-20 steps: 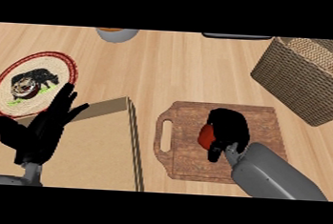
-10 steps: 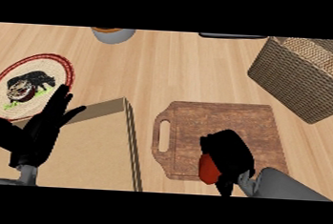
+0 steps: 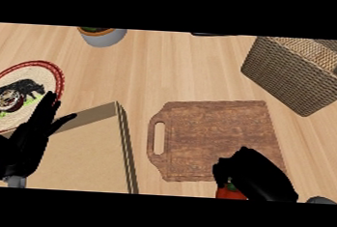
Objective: Pick the bell pepper from the cutting board and place it in the basket
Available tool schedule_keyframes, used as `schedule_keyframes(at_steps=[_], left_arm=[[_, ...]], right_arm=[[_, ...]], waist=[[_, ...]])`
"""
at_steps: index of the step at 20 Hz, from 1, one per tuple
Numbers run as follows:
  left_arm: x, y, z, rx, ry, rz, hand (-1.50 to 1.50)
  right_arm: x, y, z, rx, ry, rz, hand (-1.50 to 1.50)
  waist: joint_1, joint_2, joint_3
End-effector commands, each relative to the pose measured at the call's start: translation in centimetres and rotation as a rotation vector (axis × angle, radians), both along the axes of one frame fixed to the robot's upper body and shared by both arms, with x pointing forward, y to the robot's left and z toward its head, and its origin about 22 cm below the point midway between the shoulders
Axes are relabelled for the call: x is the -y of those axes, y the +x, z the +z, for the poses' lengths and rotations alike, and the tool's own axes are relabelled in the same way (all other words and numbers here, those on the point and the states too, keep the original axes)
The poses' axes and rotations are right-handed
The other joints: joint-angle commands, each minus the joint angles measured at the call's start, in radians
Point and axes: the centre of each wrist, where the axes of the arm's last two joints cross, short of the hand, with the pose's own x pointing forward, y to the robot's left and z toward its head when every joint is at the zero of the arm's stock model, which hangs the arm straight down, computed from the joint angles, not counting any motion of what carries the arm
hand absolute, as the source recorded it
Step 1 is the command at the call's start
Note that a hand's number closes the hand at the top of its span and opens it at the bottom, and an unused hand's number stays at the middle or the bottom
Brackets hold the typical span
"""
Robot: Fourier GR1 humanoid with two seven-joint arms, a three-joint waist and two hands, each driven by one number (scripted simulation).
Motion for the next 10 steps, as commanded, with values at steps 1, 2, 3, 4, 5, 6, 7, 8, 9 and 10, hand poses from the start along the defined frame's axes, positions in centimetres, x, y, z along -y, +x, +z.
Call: schedule_keyframes(at_steps=[1, 2, 3, 4, 5, 6, 7, 8, 9, 10], left_arm=[[-1.7, -3.5, -4.6, -0.286, 0.032, 0.061, 0.00], [-2.0, -4.0, -4.8, -0.299, 0.037, 0.073, 0.00], [-1.7, -3.9, -4.8, -0.306, 0.014, 0.070, 0.00], [-1.8, -4.7, -5.2, -0.318, 0.026, 0.073, 0.00], [-2.3, -4.4, -4.8, -0.302, 0.035, 0.075, 0.00], [-2.2, -4.6, -4.9, -0.311, 0.034, 0.083, 0.00], [-2.0, -4.7, -5.2, -0.321, 0.021, 0.079, 0.00], [-2.3, -4.6, -4.9, -0.309, 0.030, 0.065, 0.00], [-1.8, -5.3, -5.6, -0.332, 0.040, 0.063, 0.00], [-1.4, -4.8, -5.4, -0.334, 0.030, 0.070, 0.00]], right_arm=[[0.0, -1.2, 2.1, -0.050, 0.368, -0.015, 1.50], [0.1, -0.9, 3.3, -0.019, 0.439, -0.013, 1.50], [0.6, -0.7, 4.0, -0.007, 0.484, -0.023, 1.50], [0.8, -0.9, 5.2, 0.022, 0.530, -0.004, 1.50], [1.4, -0.5, 6.2, 0.035, 0.570, -0.021, 1.50], [1.9, -0.3, 6.9, 0.038, 0.603, -0.033, 1.50], [2.6, 0.0, 7.2, 0.035, 0.626, -0.056, 1.50], [3.2, 0.5, 8.3, 0.048, 0.662, -0.080, 1.50], [4.1, 0.6, 8.6, 0.036, 0.660, -0.109, 1.50], [5.0, 1.2, 9.7, 0.062, 0.658, -0.117, 1.50]], waist=[[-0.025, 0.032, -0.018], [-0.023, 0.031, -0.018], [-0.030, 0.032, -0.020], [-0.032, 0.022, -0.022], [-0.030, 0.026, -0.022], [-0.028, 0.027, -0.023], [-0.031, 0.031, -0.022], [-0.023, 0.030, -0.025], [-0.025, 0.026, -0.025], [-0.024, 0.027, -0.025]])
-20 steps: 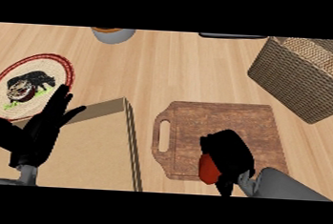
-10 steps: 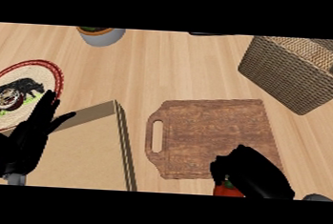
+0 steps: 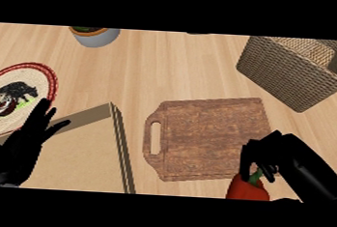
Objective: Pick the bell pepper from the cutting board and place it in the basket
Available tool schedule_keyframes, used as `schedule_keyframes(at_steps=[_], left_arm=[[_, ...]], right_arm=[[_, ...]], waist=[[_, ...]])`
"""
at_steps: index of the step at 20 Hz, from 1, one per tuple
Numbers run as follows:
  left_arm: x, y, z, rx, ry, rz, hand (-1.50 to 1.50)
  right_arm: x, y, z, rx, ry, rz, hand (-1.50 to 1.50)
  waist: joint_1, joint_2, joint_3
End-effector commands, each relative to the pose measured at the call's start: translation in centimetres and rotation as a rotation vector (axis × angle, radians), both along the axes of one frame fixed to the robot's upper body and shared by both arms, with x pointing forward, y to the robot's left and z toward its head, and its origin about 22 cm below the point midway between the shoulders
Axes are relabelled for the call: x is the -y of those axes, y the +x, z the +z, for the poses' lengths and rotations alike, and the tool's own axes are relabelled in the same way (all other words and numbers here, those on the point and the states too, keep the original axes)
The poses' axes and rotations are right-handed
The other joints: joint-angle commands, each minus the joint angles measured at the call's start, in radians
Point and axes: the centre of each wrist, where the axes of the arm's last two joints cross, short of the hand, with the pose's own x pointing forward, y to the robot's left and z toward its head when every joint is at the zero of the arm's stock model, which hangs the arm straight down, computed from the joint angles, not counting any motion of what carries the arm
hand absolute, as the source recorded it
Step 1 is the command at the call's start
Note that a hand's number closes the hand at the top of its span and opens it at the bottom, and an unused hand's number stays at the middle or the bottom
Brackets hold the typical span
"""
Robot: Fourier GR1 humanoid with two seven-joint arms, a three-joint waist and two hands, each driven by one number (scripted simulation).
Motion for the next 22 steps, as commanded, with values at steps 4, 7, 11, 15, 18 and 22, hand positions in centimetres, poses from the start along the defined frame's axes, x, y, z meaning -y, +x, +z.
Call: schedule_keyframes(at_steps=[4, 7, 11, 15, 18, 22], left_arm=[[-1.2, -3.3, -4.8, -0.298, 0.013, 0.038, 0.00], [-1.2, -3.5, -5.0, -0.289, 0.013, 0.025, 0.00], [-0.9, -2.8, -5.0, -0.300, 0.027, -0.009, 0.00], [-0.1, -2.2, -4.8, -0.314, 0.025, -0.033, 0.00], [1.1, -1.6, -5.1, -0.312, 0.035, -0.076, 0.00], [0.8, -0.8, -5.4, -0.280, 0.047, -0.096, 0.00]], right_arm=[[5.7, 2.9, 6.6, 0.075, 0.139, -0.157, 1.50], [8.2, 4.0, 9.4, 0.068, 0.205, -0.203, 1.50], [12.5, 5.4, 12.3, 0.029, 0.223, -0.269, 1.50], [16.8, 6.0, 15.4, 0.021, 0.225, -0.313, 1.50], [19.5, 6.3, 17.0, 0.019, 0.203, -0.360, 1.50], [22.0, 6.9, 16.2, 0.018, 0.179, -0.392, 1.50]], waist=[[0.012, 0.018, -0.025], [0.035, 0.014, -0.027], [0.059, 0.017, -0.028], [0.090, 0.019, -0.027], [0.122, 0.027, -0.028], [0.153, 0.034, -0.029]])
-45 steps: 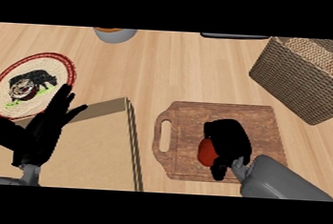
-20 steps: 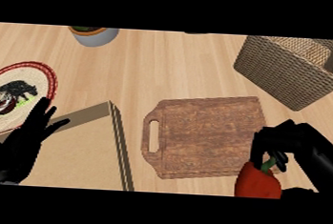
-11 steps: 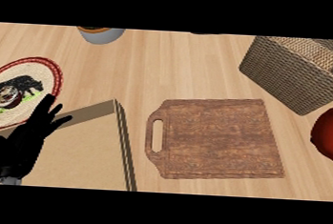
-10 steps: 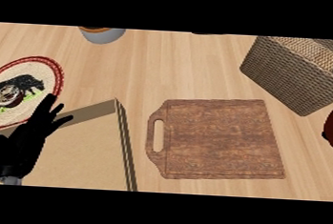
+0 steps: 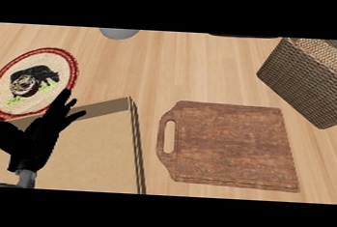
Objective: Pick the bell pepper from the cutting board and place it in the basket
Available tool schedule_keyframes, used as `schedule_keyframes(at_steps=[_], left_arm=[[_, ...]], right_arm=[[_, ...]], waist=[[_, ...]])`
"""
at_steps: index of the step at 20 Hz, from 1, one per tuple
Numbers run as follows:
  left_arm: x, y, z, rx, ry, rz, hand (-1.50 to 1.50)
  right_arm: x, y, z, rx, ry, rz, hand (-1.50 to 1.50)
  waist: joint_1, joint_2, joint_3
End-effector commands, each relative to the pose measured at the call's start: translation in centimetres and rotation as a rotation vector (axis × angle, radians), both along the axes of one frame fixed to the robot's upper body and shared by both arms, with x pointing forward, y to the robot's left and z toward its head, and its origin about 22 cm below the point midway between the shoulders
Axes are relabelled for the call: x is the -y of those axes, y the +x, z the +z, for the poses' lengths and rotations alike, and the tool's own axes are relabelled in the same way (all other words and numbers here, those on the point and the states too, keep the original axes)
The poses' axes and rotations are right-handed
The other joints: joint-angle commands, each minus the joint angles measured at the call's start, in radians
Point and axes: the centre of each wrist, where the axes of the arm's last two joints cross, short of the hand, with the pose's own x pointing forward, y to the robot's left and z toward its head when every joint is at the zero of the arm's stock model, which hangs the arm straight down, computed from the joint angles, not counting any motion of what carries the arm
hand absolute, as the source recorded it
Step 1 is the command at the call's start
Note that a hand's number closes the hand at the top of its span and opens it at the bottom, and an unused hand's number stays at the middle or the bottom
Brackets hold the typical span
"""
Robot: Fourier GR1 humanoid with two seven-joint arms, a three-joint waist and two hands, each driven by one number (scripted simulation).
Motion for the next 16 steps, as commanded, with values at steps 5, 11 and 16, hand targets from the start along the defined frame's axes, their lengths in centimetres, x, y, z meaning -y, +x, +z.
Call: schedule_keyframes(at_steps=[5, 11, 16], left_arm=[[0.8, -2.4, -5.8, -0.307, 0.022, 0.006, 0.00], [0.6, -2.5, -5.9, -0.320, 0.028, -0.029, 0.00], [0.3, -1.6, -5.7, -0.313, 0.036, -0.003, 0.00]], right_arm=[[4.5, 1.0, -1.0, -0.041, 0.019, -0.028, 1.50], [6.0, 2.4, -5.0, -0.159, 0.157, -0.040, 1.50], [6.3, 3.7, -6.5, -0.178, 0.189, -0.037, 1.50]], waist=[[0.055, 0.026, -0.015], [0.081, 0.027, -0.015], [0.082, 0.026, -0.015]])
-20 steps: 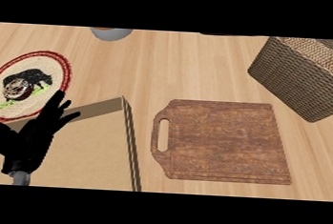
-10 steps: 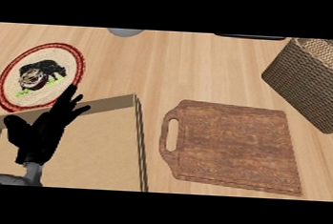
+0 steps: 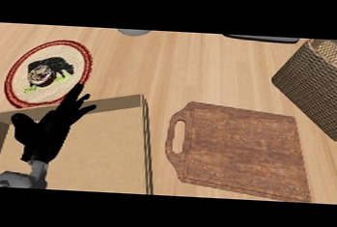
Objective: Pick the bell pepper from the cutting board and place it in the basket
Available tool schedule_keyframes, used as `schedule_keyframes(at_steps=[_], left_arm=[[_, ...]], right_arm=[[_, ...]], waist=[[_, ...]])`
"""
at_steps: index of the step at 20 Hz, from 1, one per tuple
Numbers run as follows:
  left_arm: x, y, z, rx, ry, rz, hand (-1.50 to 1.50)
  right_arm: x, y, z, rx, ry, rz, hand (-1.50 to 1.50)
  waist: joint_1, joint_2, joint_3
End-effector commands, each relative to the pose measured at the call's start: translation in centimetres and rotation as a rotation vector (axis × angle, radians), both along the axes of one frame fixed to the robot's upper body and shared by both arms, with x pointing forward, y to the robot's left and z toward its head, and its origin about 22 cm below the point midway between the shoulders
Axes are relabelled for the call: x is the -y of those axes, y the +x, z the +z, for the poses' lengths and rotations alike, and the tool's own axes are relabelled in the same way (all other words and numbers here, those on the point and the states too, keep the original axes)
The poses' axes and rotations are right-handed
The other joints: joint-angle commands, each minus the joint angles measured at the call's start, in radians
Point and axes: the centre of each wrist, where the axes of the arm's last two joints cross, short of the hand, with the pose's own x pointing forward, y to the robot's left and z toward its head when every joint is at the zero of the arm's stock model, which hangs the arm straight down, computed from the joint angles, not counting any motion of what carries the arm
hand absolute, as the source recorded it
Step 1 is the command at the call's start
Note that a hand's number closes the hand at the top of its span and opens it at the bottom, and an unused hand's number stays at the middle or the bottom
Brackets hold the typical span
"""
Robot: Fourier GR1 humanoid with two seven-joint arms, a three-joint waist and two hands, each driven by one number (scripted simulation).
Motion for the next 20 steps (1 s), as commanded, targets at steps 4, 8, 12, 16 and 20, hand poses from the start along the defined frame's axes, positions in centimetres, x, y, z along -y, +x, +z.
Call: schedule_keyframes(at_steps=[4, 8, 12, 16, 20], left_arm=[[-1.0, -3.3, -5.9, -0.331, 0.055, 0.067, 0.00], [0.2, -3.1, -5.4, -0.313, 0.034, 0.050, 0.00], [0.0, -2.6, -5.2, -0.303, 0.048, 0.051, 0.00], [-0.7, -3.0, -5.3, -0.329, 0.052, 0.056, 0.00], [-1.0, -3.2, -5.4, -0.327, 0.038, 0.050, 0.00]], right_arm=[[0.6, 1.7, -2.4, -0.031, 0.031, 0.000, 1.50], [2.1, 1.4, -1.2, -0.001, -0.117, -0.199, 1.50], [2.3, 1.8, -1.8, 0.014, -0.213, -0.143, 1.50], [3.1, 1.7, -2.2, 0.064, -0.258, -0.120, -1.50], [3.8, 2.1, -2.4, 0.105, -0.221, -0.138, -1.50]], waist=[[0.016, 0.023, -0.017], [0.020, 0.023, -0.018], [0.024, 0.030, -0.015], [0.018, 0.025, -0.014], [0.019, 0.025, -0.015]])
